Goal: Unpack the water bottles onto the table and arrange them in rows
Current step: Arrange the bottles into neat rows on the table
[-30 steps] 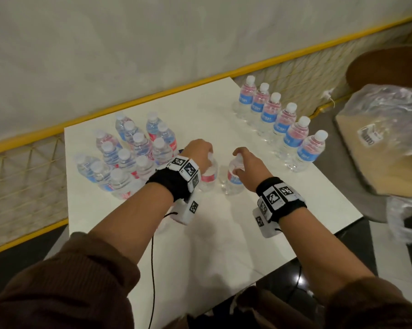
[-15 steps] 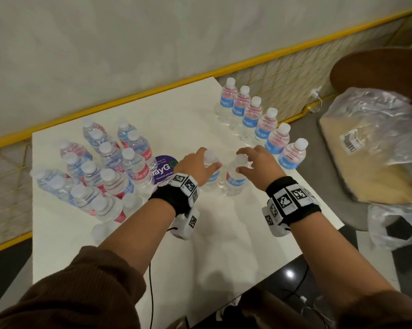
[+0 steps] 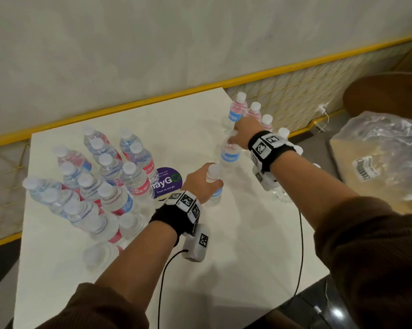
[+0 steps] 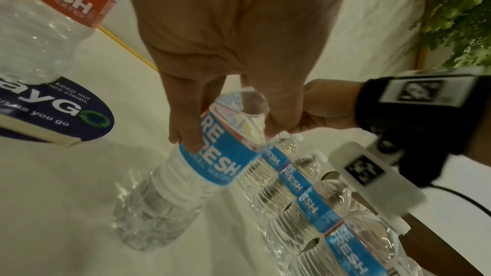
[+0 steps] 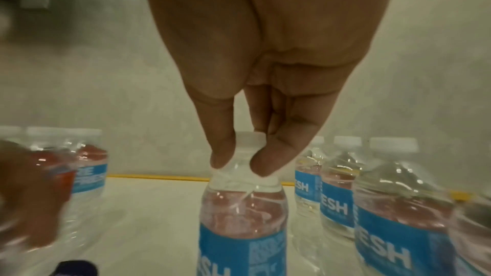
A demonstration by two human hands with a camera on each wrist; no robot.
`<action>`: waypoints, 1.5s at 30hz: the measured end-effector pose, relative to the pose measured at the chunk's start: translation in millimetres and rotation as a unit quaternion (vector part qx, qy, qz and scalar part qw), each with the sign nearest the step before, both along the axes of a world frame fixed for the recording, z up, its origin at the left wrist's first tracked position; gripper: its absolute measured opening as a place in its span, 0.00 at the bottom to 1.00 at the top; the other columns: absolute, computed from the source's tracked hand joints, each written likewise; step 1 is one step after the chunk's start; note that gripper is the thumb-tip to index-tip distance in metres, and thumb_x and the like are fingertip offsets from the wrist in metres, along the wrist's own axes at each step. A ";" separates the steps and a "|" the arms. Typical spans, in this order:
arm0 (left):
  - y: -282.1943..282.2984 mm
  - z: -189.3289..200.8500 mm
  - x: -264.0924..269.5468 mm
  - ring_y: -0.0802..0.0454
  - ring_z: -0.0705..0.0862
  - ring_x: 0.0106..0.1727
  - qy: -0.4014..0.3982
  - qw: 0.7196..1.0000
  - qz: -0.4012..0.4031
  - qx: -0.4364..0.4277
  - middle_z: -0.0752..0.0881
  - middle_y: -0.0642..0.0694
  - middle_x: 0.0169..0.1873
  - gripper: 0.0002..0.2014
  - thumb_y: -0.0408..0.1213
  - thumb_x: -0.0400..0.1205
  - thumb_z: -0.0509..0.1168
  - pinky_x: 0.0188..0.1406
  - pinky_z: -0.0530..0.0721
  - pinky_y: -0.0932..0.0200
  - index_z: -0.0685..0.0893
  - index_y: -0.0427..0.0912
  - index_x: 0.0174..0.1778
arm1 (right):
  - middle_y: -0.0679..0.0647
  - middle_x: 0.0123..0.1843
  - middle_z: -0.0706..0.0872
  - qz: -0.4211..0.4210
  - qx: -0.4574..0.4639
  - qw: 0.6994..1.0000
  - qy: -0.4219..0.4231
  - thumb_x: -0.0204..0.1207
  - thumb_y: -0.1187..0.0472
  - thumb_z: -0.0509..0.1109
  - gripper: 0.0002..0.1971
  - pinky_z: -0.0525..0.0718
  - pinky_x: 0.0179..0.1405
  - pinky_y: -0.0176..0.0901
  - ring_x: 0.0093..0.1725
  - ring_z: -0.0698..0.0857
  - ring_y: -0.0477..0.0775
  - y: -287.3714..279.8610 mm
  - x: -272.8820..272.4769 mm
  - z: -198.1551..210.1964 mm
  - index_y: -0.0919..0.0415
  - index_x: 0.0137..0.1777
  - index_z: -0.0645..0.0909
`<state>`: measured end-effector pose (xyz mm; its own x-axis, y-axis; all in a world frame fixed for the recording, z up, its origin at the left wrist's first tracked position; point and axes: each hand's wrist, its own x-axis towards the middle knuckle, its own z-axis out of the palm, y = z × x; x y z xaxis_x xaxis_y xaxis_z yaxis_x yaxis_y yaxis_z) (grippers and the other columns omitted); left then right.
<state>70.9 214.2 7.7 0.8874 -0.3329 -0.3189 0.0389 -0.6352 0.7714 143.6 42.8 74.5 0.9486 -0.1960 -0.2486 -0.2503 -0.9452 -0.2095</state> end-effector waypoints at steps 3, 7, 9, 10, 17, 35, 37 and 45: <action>2.1 1.2 0.0 0.48 0.80 0.56 -0.004 1.000 -0.002 -0.014 0.82 0.51 0.53 0.21 0.43 0.78 0.67 0.52 0.71 0.62 0.75 0.53 0.67 | 0.57 0.56 0.80 -0.030 -0.010 0.999 -0.003 0.65 0.45 0.73 0.27 0.82 0.56 0.49 0.57 0.82 0.64 -0.7 42.3 -1.3 0.62 0.59 0.78; 1.7 4.4 -1.1 0.44 0.81 0.59 -0.013 1.000 -0.023 -0.004 0.83 0.46 0.59 0.23 0.46 0.77 0.66 0.55 0.76 0.59 0.74 0.51 0.68 | 0.63 0.59 0.83 -0.016 -0.021 1.000 -0.001 0.70 0.48 0.73 0.24 0.82 0.52 0.49 0.54 0.82 0.63 -2.1 85.2 5.5 0.66 0.59 0.81; 2.1 3.8 -0.9 0.42 0.81 0.60 -0.017 0.999 -0.030 0.003 0.84 0.44 0.59 0.22 0.44 0.78 0.66 0.59 0.79 0.54 0.73 0.52 0.69 | 0.62 0.61 0.85 -0.002 -0.026 0.999 0.021 0.74 0.52 0.73 0.23 0.82 0.55 0.49 0.59 0.83 0.64 -2.6 101.3 12.7 0.67 0.63 0.80; 2.4 3.3 -0.2 0.42 0.81 0.59 -0.017 0.999 -0.031 0.002 0.84 0.44 0.58 0.21 0.44 0.78 0.65 0.60 0.79 0.52 0.73 0.53 0.68 | 0.62 0.62 0.84 0.007 -0.018 0.999 0.033 0.74 0.56 0.73 0.22 0.82 0.56 0.49 0.61 0.84 0.63 -2.9 108.8 17.4 0.66 0.65 0.80; 4.2 0.5 3.5 0.46 0.82 0.55 -0.017 0.999 -0.026 -0.014 0.84 0.46 0.54 0.20 0.45 0.78 0.65 0.55 0.79 0.56 0.74 0.56 0.66 | 0.56 0.51 0.89 0.063 -0.063 0.995 0.047 0.67 0.62 0.80 0.16 0.87 0.43 0.41 0.48 0.90 0.58 -3.1 133.8 27.9 0.64 0.55 0.86; 3.4 0.1 4.2 0.46 0.82 0.53 -0.025 0.999 -0.032 -0.006 0.84 0.49 0.50 0.20 0.46 0.78 0.65 0.55 0.80 0.55 0.73 0.55 0.67 | 0.64 0.57 0.88 0.051 -0.068 0.996 0.028 0.73 0.57 0.75 0.21 0.81 0.50 0.47 0.55 0.85 0.62 -17.1 135.5 21.9 0.70 0.61 0.83; 3.9 1.2 3.8 0.47 0.82 0.52 -0.026 0.999 -0.033 -0.010 0.84 0.49 0.49 0.20 0.46 0.79 0.65 0.54 0.80 0.56 0.74 0.54 0.67 | 0.64 0.58 0.87 0.049 -0.069 0.996 0.027 0.73 0.57 0.75 0.22 0.82 0.53 0.47 0.59 0.85 0.62 -16.9 136.0 21.7 0.70 0.62 0.83; 4.8 -1.7 3.5 0.48 0.83 0.50 -0.022 0.999 -0.028 -0.023 0.85 0.49 0.49 0.18 0.46 0.78 0.66 0.49 0.78 0.59 0.74 0.56 0.65 | 0.62 0.57 0.88 0.053 -0.071 0.996 0.018 0.75 0.54 0.73 0.21 0.82 0.50 0.46 0.56 0.85 0.60 -18.1 132.6 18.2 0.68 0.62 0.82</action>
